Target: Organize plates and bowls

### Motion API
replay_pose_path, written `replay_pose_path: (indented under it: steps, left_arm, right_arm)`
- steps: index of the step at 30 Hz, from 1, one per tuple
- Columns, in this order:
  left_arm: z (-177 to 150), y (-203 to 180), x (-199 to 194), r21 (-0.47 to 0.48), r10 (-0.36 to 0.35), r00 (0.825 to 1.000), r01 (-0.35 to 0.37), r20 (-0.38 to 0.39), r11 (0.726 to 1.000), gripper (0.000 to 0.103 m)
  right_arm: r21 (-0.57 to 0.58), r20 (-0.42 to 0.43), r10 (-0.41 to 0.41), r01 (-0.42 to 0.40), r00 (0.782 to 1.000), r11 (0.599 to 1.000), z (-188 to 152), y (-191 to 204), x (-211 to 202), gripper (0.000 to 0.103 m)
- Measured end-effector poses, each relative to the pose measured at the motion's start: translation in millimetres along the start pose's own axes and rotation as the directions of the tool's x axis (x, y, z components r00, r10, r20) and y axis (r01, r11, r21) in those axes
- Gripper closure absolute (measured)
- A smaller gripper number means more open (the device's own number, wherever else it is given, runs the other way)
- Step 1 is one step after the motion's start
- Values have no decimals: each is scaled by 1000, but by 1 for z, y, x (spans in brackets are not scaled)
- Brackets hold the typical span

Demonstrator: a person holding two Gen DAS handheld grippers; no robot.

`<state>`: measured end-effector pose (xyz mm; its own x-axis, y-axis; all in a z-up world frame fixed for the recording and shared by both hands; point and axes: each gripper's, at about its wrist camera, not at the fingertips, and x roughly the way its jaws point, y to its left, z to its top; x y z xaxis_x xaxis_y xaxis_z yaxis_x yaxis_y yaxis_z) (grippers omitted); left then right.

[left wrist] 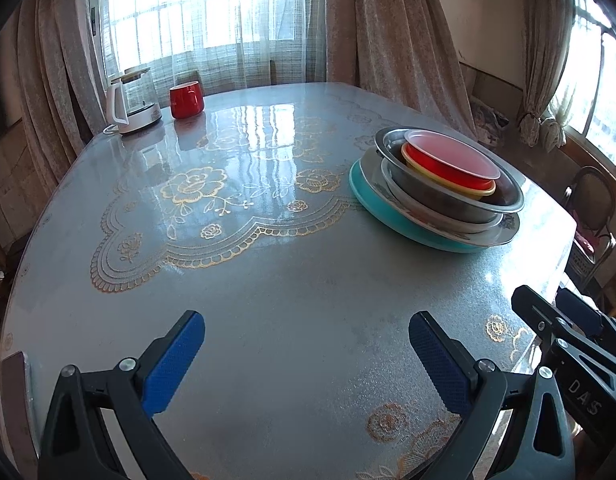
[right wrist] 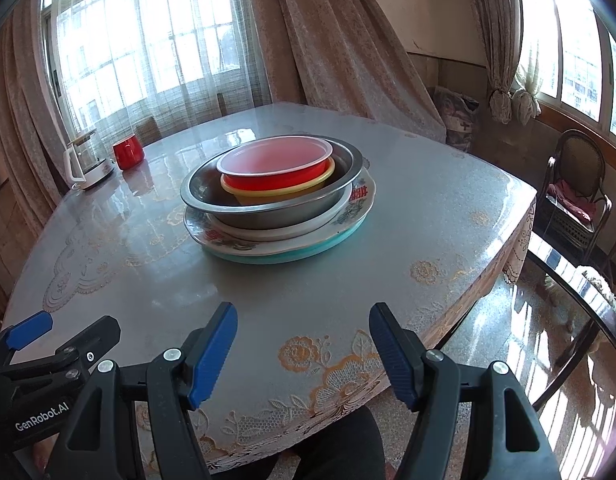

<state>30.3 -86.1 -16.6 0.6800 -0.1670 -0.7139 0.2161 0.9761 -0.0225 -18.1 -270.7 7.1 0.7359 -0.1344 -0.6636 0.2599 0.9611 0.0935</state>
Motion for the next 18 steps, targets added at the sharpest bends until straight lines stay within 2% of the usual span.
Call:
replay_pose_path:
  steps: [18]
  left_arm:
    - [3, 0, 5, -14, -16, 1000, 16, -18, 1000, 0]
  right_arm:
    - [14, -3, -1, 1, 1000, 1000, 0, -4, 1, 33]
